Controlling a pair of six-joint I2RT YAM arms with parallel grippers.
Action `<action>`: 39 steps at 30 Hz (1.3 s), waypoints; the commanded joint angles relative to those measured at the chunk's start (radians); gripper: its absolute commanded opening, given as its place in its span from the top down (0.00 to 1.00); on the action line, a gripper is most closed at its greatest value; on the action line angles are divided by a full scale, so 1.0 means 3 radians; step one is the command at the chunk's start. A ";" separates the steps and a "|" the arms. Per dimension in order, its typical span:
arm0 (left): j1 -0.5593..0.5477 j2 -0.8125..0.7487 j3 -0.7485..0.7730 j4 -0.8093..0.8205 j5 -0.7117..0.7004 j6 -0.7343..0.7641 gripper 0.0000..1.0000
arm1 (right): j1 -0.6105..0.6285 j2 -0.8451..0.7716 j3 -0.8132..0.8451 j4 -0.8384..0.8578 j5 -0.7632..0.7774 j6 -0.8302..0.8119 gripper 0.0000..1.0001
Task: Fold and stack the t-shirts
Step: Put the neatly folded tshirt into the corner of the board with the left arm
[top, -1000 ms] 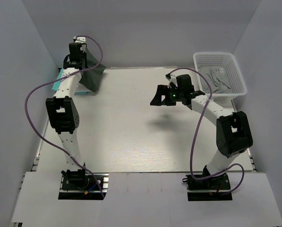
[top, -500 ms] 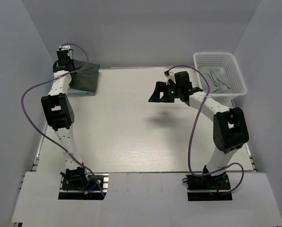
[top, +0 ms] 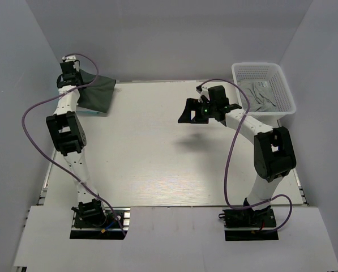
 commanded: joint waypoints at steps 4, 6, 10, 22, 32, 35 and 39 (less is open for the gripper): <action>0.0134 0.0343 0.0580 -0.0155 -0.0718 -0.0372 0.11 | 0.0000 0.0025 0.0150 -0.0005 -0.0060 0.0027 0.10; 0.0164 0.0390 0.0836 -0.0355 -0.0971 -0.0546 0.01 | 0.0010 0.0014 0.0155 0.0000 -0.0075 0.0038 0.10; 0.0164 0.0217 0.0694 -0.0340 -0.0991 -0.0674 0.01 | 0.0010 -0.0021 0.0140 0.0000 -0.0086 0.0027 0.10; -0.0024 -0.0764 -0.0234 -0.0503 0.0117 -0.0980 0.01 | 0.0046 -0.0409 -0.0166 0.0016 0.0021 -0.0024 0.10; -0.1087 -0.3237 -0.3789 0.0877 0.0599 -0.1864 0.01 | 0.0020 -0.1299 -0.1505 0.0592 0.0088 0.0191 0.10; -0.1395 -0.3723 -0.4302 0.0832 0.0558 -0.1912 0.01 | 0.0030 -0.1687 -0.1879 0.0558 0.0170 0.0196 0.10; -0.1554 -0.4291 -0.4603 0.0428 0.0252 -0.1963 0.01 | 0.0020 -0.2005 -0.2273 0.0583 0.0292 0.0201 0.10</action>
